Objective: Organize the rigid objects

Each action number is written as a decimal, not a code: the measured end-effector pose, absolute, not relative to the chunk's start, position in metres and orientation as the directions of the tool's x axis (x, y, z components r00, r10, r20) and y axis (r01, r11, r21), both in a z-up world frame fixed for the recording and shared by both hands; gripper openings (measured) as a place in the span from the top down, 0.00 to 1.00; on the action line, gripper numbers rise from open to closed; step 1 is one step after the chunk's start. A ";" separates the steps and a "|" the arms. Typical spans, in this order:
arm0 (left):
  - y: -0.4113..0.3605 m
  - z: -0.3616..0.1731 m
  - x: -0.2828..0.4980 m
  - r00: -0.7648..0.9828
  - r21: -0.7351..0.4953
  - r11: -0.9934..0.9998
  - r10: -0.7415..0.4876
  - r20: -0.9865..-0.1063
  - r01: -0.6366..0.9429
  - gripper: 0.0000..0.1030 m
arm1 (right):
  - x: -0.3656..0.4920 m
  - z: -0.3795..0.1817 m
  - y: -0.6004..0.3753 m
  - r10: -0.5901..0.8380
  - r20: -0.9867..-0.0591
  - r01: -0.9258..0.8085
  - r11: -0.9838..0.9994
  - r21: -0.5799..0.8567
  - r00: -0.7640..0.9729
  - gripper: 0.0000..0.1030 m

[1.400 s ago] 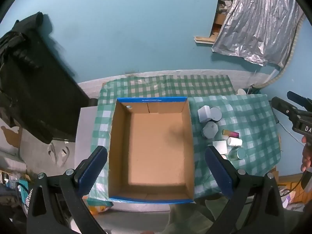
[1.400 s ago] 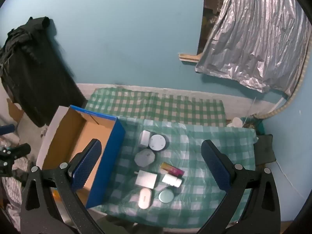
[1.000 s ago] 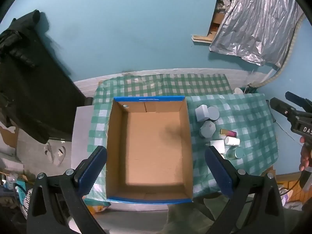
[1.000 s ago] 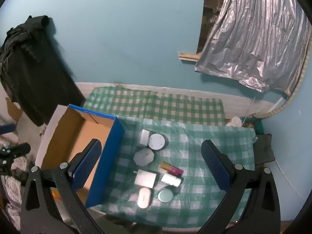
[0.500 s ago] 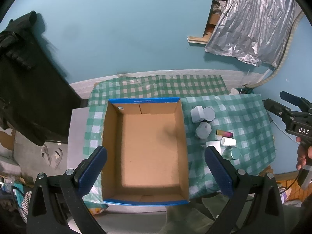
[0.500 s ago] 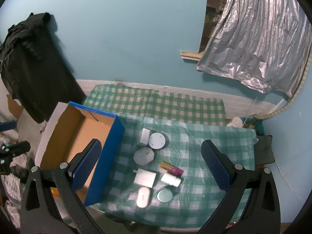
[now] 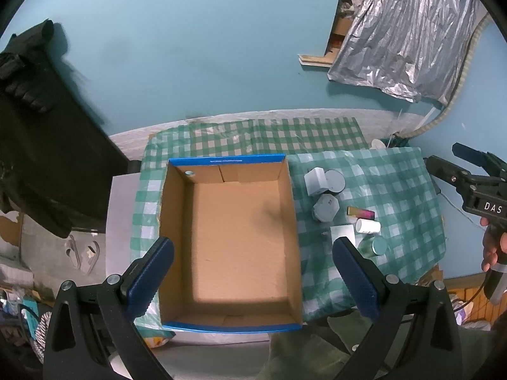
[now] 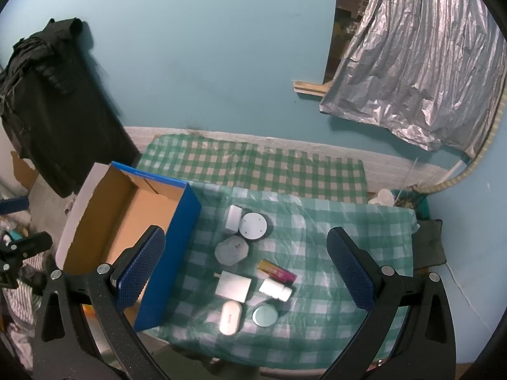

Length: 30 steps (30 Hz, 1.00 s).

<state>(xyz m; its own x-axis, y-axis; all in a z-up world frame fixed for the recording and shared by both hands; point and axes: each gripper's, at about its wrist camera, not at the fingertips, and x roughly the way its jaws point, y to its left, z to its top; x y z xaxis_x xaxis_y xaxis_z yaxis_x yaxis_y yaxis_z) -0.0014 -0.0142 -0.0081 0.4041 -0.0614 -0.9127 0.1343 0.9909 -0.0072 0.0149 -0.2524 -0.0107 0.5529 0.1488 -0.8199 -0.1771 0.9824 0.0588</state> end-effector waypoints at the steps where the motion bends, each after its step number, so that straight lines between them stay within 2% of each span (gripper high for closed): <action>1: -0.015 -0.008 -0.001 0.403 -0.002 0.991 -0.057 -0.913 0.136 0.02 | 0.017 -0.010 -0.252 0.150 -0.822 -0.178 0.982 0.060 0.550 0.01; 30: -0.015 -0.011 -0.003 0.402 0.007 0.991 -0.048 -0.915 0.133 0.02 | 0.015 -0.011 -0.254 0.150 -0.826 -0.180 0.982 0.060 0.544 0.01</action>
